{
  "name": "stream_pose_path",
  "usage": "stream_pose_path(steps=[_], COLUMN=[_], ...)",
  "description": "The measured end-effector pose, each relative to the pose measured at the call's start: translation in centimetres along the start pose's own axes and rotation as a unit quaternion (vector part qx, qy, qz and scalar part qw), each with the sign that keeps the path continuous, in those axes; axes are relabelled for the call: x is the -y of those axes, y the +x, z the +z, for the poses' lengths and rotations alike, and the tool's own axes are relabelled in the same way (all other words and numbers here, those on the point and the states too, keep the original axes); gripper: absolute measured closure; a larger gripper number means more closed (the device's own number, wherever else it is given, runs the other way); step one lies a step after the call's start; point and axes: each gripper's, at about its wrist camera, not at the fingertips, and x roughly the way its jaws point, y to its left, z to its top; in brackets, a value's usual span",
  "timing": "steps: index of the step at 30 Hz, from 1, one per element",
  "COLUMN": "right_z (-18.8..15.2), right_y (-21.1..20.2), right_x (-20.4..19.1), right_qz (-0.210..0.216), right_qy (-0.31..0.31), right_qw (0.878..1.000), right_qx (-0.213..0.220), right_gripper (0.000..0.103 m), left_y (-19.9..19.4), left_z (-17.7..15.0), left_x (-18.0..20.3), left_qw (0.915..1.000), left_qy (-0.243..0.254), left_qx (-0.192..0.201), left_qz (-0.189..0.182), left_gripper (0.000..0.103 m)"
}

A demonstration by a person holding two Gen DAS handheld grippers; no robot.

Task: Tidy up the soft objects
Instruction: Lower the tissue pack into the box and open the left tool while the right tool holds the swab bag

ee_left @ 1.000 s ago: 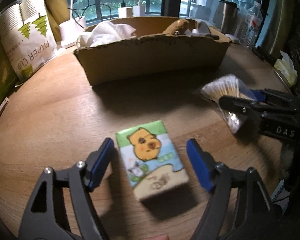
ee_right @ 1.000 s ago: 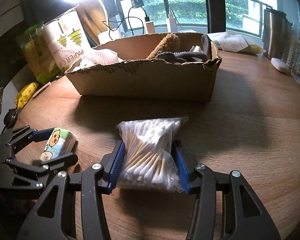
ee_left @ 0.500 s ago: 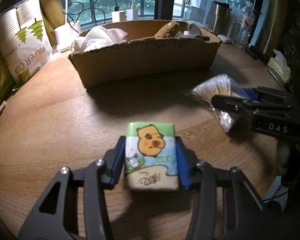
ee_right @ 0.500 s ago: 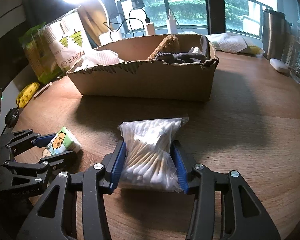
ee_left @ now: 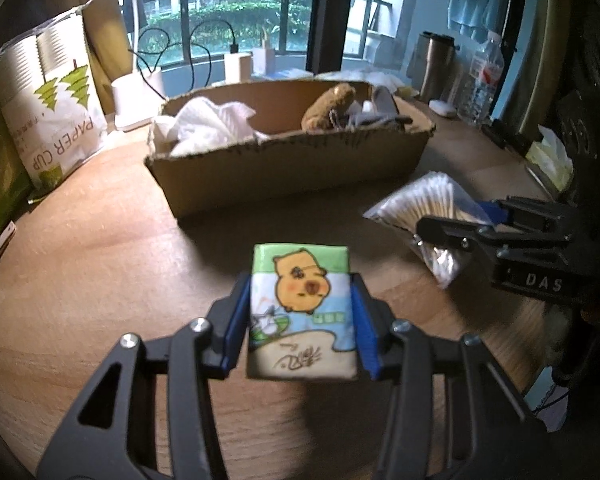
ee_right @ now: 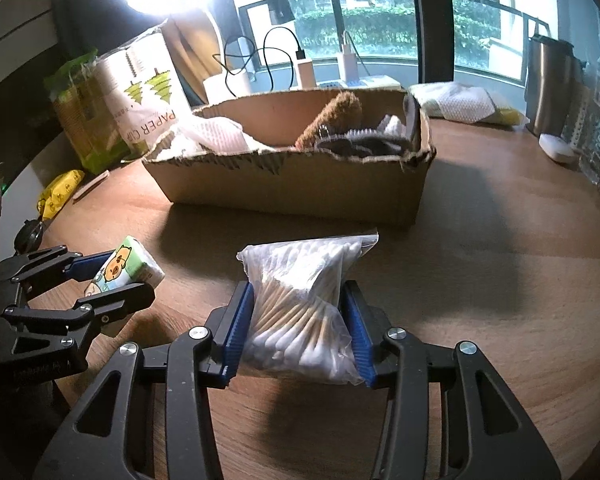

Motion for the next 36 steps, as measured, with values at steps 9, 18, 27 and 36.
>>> stream_pose_path(steps=[9,18,27,36], right_z=[1.8,3.4,5.1,6.0], right_y=[-0.7,-1.5,-1.6,-1.5], right_x=[-0.4,-0.2,1.0,2.8], right_qz=[0.006,0.017,0.021,0.024], right_qy=[-0.009,-0.012,-0.009,-0.006], right_qw=[1.0,0.999,0.999,0.999], right_qx=[0.013,0.028,0.043,0.046], right_gripper=[0.055,0.055,0.055,0.055], left_y=[-0.8,-1.6,-1.6,-0.3], left_z=[1.7,3.5,5.6,7.4], left_x=[-0.7,-1.2,-1.1,-1.0], left_qw=[0.9998,0.9991,0.9987,0.9983], left_qy=[-0.01,-0.016,-0.012,-0.021], left_qx=[0.019,0.039,0.049,0.054], left_qz=[-0.004,-0.006,-0.001,0.007], left_gripper=[0.055,0.055,0.055,0.055])
